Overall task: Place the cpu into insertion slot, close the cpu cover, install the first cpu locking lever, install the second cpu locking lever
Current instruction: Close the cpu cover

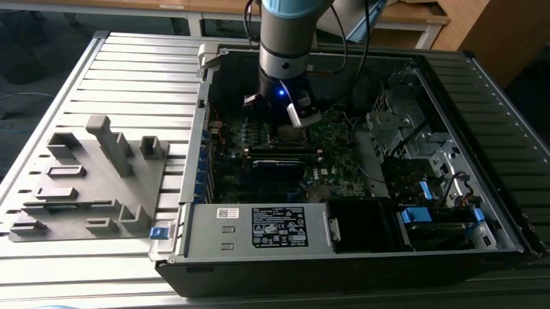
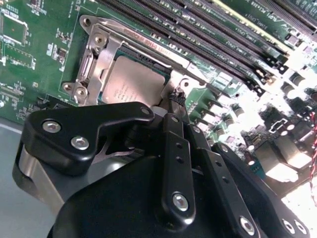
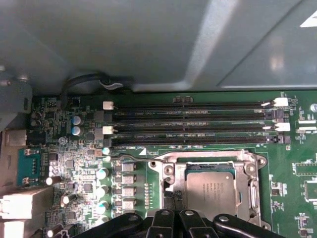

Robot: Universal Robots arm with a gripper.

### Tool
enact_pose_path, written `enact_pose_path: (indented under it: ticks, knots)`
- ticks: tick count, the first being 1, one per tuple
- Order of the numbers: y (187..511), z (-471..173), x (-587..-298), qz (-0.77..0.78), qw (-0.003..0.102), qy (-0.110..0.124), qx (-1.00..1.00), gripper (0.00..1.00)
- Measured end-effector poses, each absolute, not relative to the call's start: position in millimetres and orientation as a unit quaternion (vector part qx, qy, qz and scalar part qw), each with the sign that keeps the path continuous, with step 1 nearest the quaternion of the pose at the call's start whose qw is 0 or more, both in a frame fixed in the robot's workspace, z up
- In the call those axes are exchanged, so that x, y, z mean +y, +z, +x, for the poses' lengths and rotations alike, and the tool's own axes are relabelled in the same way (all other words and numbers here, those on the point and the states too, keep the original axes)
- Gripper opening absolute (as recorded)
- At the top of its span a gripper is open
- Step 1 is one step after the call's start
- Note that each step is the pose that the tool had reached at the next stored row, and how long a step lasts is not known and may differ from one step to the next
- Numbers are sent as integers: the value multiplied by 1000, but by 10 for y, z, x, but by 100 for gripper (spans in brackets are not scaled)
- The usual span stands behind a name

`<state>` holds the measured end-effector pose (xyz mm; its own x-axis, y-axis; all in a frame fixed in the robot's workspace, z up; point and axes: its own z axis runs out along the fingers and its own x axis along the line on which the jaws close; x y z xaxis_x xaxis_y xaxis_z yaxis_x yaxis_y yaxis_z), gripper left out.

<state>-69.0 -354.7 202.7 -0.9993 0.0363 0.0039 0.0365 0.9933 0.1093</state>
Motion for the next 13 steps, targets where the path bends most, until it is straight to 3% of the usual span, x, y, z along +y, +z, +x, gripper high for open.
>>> enact_pose_path:
  ticks: [13]
  knots:
    - [1984, -691, -3547, -14, 0, -55, -998, 11]
